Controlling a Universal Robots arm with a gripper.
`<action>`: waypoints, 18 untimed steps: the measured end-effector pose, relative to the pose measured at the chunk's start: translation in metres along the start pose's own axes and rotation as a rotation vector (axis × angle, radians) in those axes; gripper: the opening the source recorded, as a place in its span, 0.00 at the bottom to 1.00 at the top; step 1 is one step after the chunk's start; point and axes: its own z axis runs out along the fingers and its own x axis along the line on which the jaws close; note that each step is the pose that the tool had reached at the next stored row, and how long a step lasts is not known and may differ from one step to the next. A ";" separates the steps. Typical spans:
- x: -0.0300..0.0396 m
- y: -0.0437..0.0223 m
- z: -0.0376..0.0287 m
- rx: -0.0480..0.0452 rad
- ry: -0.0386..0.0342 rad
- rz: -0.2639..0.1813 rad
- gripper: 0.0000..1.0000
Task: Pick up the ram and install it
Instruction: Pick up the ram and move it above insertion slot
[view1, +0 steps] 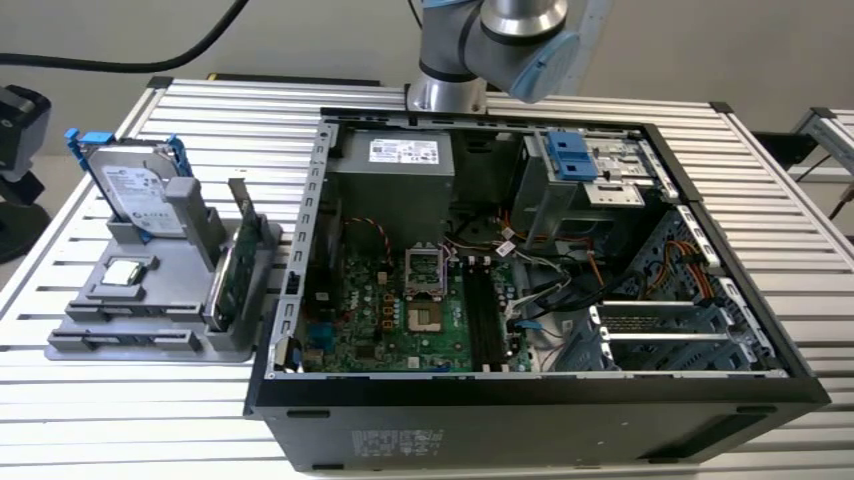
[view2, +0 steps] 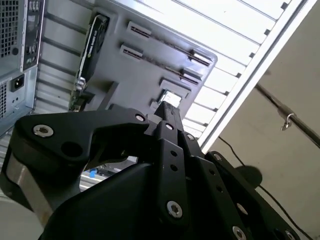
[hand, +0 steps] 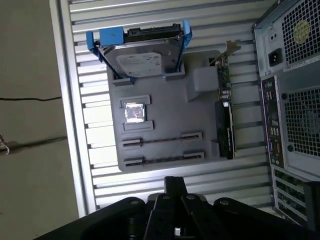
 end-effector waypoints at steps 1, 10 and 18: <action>0.0000 0.0000 0.0001 0.0002 -0.0008 0.015 0.00; 0.0000 0.0000 0.0008 0.0015 -0.0068 0.140 0.00; 0.0001 -0.0001 0.0025 0.0027 -0.0116 0.240 0.00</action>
